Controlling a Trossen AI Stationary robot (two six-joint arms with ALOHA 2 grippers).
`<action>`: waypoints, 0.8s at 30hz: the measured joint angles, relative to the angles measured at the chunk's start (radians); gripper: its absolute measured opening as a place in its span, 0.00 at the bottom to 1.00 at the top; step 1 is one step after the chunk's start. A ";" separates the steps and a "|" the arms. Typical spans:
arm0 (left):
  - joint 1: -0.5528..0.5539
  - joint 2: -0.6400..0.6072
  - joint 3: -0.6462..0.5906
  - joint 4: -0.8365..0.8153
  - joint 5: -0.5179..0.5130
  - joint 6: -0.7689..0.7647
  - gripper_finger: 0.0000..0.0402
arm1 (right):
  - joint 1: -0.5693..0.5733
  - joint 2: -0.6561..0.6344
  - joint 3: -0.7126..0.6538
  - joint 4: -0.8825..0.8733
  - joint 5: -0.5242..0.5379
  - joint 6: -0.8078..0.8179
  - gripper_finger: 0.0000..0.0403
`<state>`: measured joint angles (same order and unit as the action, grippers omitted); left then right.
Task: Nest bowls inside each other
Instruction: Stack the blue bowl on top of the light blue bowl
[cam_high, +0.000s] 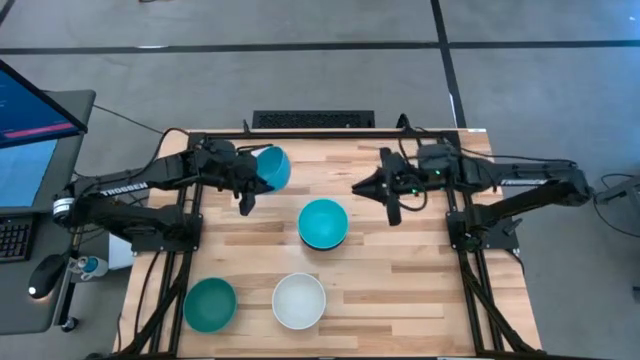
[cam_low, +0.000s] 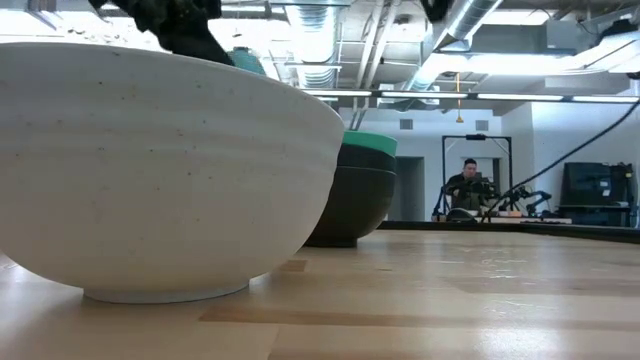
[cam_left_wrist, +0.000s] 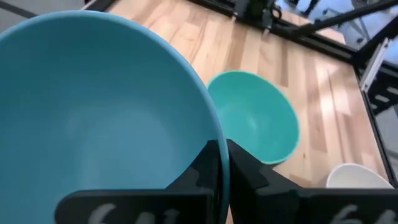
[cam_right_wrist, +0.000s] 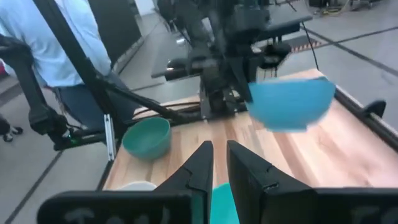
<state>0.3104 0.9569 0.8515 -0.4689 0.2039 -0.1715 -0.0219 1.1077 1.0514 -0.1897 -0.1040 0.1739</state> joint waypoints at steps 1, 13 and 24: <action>-0.008 0.013 0.024 -0.023 0.000 0.007 0.00 | 0.000 -0.029 -0.058 0.043 0.000 0.012 0.17; -0.127 0.401 0.451 -0.313 -0.006 0.135 0.00 | 0.000 -0.187 -0.406 0.222 0.027 0.041 0.17; -0.252 0.613 0.720 -0.334 -0.004 0.135 0.00 | -0.020 -0.319 -0.648 0.411 0.026 0.111 0.17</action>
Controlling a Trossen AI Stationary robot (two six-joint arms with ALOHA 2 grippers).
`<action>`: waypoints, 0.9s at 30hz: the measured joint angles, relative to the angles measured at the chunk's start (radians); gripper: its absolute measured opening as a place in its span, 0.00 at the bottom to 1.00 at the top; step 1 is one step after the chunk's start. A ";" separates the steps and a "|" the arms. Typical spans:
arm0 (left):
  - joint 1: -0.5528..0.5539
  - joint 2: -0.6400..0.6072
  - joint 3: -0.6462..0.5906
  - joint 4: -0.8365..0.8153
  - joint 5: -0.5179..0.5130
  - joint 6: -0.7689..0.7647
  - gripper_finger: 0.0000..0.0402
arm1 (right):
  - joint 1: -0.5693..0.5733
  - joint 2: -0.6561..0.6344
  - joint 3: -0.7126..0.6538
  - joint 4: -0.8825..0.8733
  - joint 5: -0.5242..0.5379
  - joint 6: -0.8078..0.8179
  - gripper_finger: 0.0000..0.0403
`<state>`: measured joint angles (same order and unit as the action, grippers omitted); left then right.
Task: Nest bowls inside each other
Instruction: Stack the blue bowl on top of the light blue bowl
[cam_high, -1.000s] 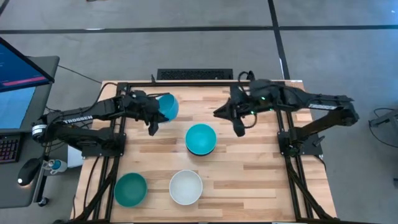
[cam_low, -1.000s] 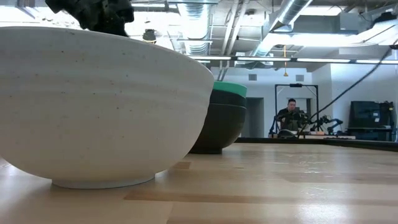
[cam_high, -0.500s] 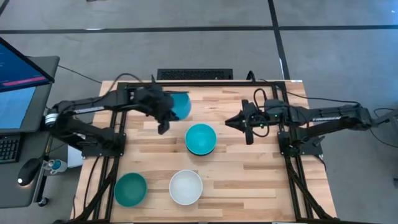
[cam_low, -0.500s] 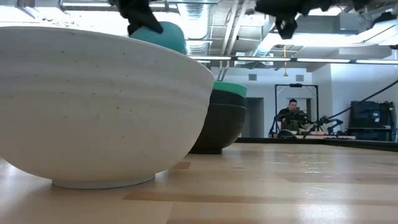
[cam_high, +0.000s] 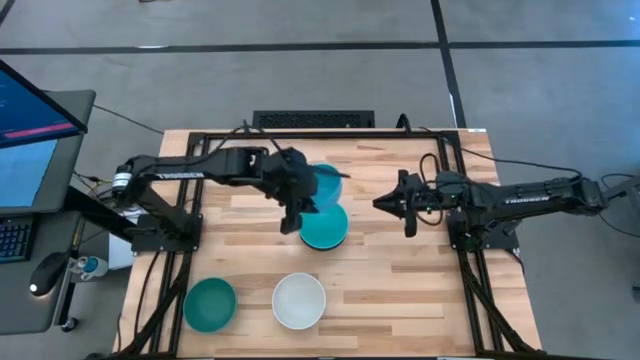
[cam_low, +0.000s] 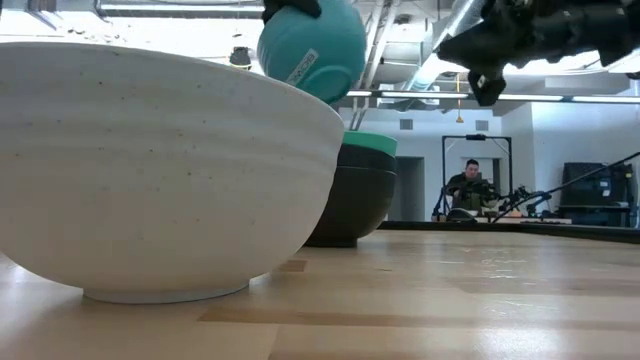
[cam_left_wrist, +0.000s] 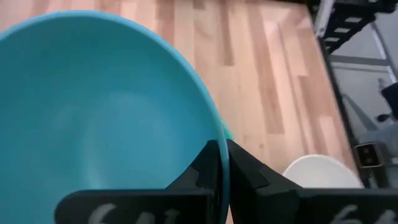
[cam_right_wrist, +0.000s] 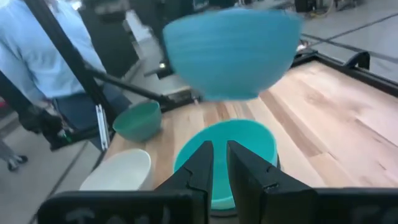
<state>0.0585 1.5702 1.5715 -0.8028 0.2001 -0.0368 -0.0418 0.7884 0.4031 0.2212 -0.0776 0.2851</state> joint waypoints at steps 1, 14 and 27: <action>-0.011 0.010 0.011 -0.002 -0.004 -0.009 0.00 | -0.002 -0.017 -0.015 0.015 0.000 0.008 0.17; -0.121 0.085 0.024 -0.019 -0.137 -0.120 0.00 | 0.053 -0.201 -0.103 0.021 -0.002 0.029 0.17; -0.178 0.176 0.022 -0.033 -0.189 -0.168 0.00 | 0.066 -0.264 -0.102 -0.011 0.004 0.040 0.17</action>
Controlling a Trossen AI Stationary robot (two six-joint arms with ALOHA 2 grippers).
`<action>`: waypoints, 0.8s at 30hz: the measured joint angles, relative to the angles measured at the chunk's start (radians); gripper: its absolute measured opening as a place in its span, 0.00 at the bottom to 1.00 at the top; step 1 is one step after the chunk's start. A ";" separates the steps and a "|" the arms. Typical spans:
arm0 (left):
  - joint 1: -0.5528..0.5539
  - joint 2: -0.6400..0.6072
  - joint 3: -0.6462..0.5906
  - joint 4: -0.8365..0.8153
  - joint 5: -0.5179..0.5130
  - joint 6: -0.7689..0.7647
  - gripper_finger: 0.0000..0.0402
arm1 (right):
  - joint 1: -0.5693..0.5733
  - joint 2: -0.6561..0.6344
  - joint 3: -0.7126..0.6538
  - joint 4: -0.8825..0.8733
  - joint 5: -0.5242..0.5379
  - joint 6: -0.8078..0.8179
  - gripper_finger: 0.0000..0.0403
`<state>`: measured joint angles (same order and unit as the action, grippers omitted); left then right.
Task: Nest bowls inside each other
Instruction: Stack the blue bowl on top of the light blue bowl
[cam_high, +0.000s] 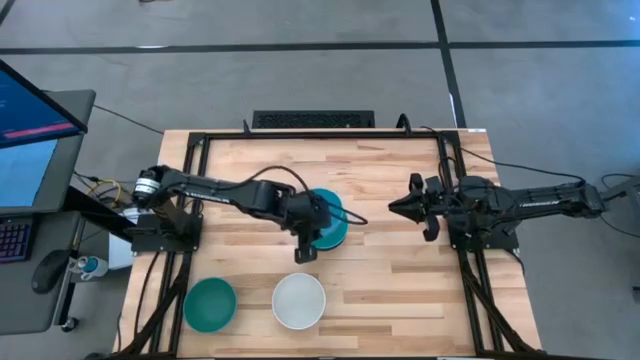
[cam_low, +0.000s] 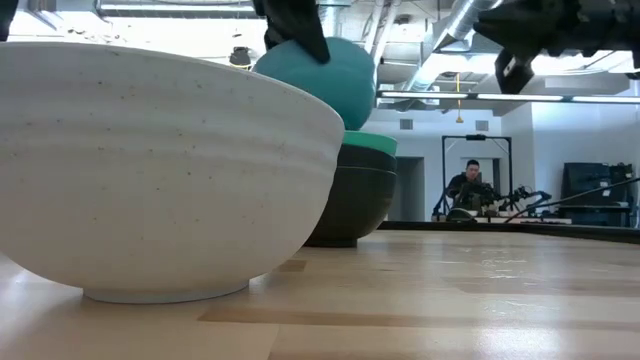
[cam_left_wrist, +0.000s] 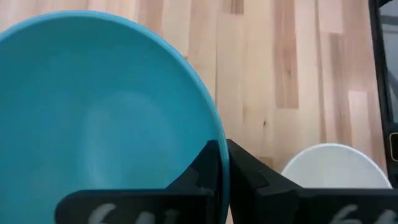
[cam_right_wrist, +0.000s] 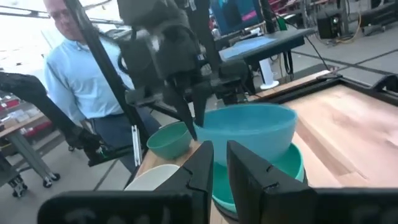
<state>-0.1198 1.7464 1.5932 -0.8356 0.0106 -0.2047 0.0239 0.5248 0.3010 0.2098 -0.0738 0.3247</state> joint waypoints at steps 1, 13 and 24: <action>-0.005 0.006 -0.001 -0.002 -0.004 -0.009 0.00 | 0.002 -0.004 0.001 0.003 0.000 0.001 0.17; -0.038 0.062 -0.003 0.020 -0.106 -0.021 0.00 | 0.009 -0.015 0.000 0.015 0.000 0.017 0.17; -0.034 0.138 -0.008 0.087 -0.070 -0.022 0.00 | 0.009 -0.015 0.000 0.009 0.000 0.018 0.17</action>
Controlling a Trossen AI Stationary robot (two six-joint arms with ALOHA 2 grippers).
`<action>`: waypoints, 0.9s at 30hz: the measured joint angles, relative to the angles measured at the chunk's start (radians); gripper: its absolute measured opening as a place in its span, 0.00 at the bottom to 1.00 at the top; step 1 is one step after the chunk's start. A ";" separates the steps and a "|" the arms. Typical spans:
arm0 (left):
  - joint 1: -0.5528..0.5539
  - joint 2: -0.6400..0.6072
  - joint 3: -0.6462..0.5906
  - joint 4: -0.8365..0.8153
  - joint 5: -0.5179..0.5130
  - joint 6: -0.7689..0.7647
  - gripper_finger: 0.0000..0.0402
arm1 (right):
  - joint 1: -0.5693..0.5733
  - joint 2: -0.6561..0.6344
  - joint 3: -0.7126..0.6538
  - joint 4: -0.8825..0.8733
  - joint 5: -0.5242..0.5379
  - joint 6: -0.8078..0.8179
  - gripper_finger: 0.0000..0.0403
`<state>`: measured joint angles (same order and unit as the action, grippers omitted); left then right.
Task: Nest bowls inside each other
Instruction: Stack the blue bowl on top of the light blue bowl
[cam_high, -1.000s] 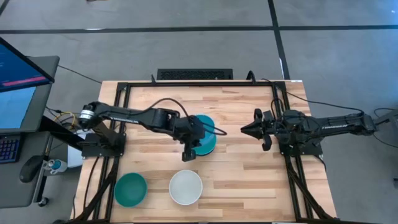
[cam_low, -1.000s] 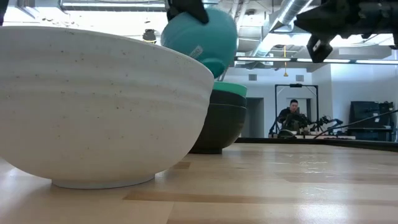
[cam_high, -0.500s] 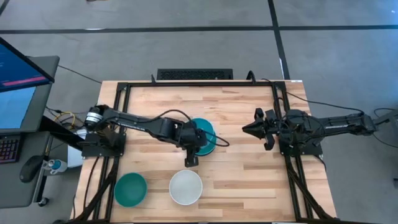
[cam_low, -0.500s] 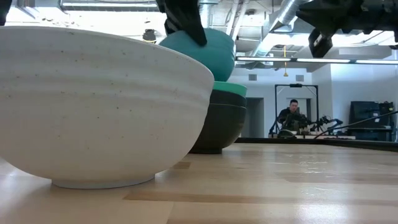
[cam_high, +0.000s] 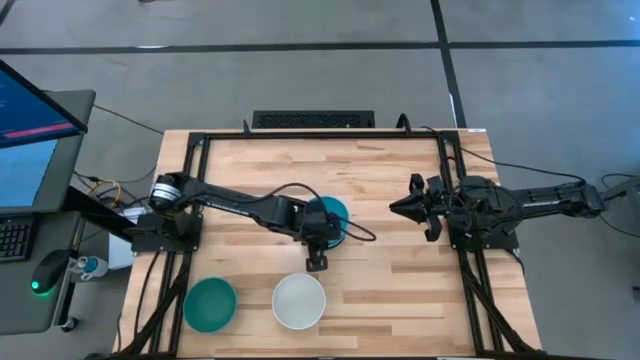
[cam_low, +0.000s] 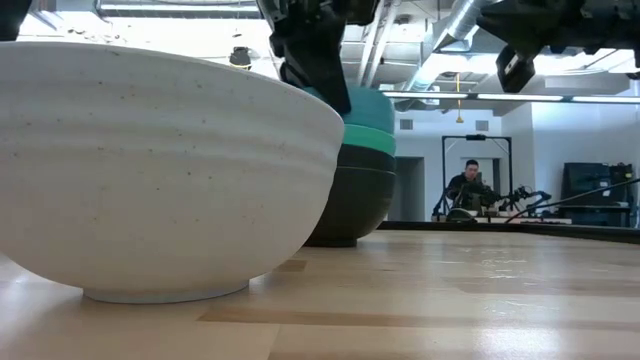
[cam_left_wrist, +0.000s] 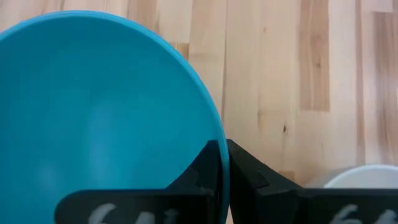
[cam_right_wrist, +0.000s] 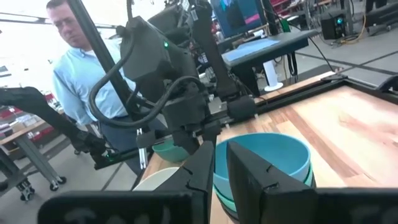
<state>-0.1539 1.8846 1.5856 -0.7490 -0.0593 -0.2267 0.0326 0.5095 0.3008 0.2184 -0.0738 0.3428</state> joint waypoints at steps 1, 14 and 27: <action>0.000 0.002 0.000 0.003 0.000 -0.003 0.00 | 0.000 0.000 0.000 -0.001 0.000 0.000 0.17; 0.054 0.003 0.000 0.008 0.053 -0.072 0.15 | 0.000 0.000 0.000 -0.001 0.000 -0.001 0.17; 0.056 0.034 0.001 0.047 0.055 -0.066 0.23 | 0.000 0.000 0.000 0.006 0.000 -0.001 0.17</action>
<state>-0.0982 1.9184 1.5867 -0.7024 -0.0043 -0.2925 0.0326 0.5091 0.3008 0.2241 -0.0738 0.3420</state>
